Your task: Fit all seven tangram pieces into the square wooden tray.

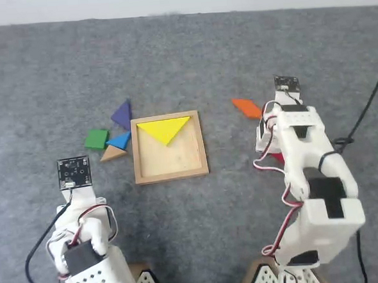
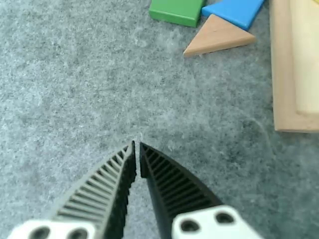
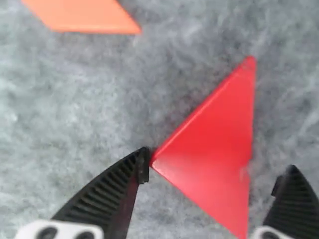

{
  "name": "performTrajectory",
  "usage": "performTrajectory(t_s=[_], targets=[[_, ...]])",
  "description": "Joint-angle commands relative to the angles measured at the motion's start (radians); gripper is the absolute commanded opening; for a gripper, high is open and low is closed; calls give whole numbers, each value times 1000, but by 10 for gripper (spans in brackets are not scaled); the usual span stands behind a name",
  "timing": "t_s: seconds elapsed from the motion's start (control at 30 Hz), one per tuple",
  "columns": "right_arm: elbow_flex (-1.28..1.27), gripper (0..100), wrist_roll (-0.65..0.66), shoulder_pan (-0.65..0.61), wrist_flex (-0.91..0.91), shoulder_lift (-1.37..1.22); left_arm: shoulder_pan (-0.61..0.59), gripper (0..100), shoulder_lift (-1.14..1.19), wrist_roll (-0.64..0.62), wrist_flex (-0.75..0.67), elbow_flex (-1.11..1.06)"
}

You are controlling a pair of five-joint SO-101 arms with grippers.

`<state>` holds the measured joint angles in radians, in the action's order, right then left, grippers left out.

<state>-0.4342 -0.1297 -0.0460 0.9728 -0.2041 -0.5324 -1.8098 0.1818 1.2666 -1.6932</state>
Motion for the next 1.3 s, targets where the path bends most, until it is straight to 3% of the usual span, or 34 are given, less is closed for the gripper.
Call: performTrajectory(t_s=[0.0,0.13,0.33,0.77,1.03,1.27], targets=[[133,388,-8,16,76,-50,-8,14,-18,2,3,12],[230,318,17,16,148,-122,-8,14,-18,2,3,12],[339,182,224,16,237,-199,-8,14,-18,2,3,12],[344,169,552,16,239,-209,-8,14,-18,2,3,12],[348,169,1076,-2,292,-105,-8,14,-18,2,3,12],[344,169,1361,-120,424,108,-8,14,-18,2,3,12]])
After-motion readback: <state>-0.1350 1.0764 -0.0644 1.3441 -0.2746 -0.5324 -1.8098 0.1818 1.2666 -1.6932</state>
